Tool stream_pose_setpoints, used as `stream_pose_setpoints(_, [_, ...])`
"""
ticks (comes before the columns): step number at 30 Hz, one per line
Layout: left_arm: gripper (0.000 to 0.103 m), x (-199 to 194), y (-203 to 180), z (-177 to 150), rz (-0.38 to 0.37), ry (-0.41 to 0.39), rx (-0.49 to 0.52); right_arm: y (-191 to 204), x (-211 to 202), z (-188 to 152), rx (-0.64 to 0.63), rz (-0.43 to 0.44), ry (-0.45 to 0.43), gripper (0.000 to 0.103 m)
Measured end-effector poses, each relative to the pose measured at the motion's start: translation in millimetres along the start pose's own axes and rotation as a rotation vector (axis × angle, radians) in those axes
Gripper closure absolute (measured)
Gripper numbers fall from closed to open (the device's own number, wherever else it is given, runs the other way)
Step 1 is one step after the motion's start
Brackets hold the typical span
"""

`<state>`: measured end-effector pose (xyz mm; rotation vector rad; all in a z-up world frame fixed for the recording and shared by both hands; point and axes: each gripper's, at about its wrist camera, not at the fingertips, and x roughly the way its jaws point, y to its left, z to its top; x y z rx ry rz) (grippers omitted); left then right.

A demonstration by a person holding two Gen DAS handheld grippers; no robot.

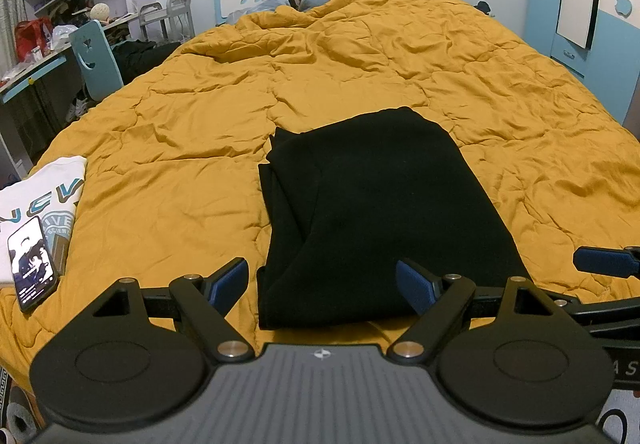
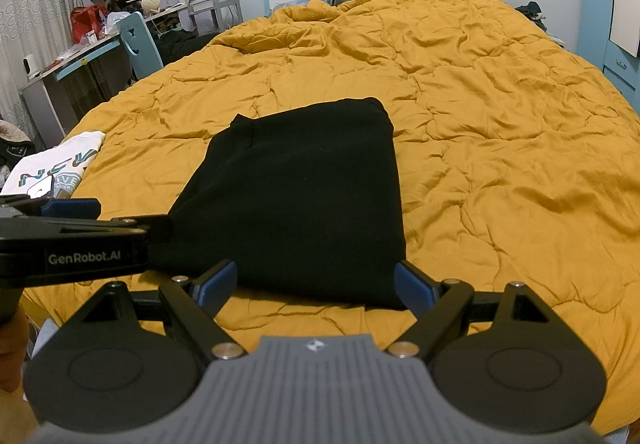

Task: Fold small clothes

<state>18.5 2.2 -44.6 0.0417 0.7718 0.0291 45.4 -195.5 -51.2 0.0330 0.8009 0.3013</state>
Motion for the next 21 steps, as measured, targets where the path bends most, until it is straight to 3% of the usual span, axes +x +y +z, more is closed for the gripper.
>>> stream_pose_setpoints(21, [0.006,-0.8,0.2,-1.4,0.003,-0.013,0.017,-4.5,1.0,-4.1,0.001,-0.004,0.006,0.021])
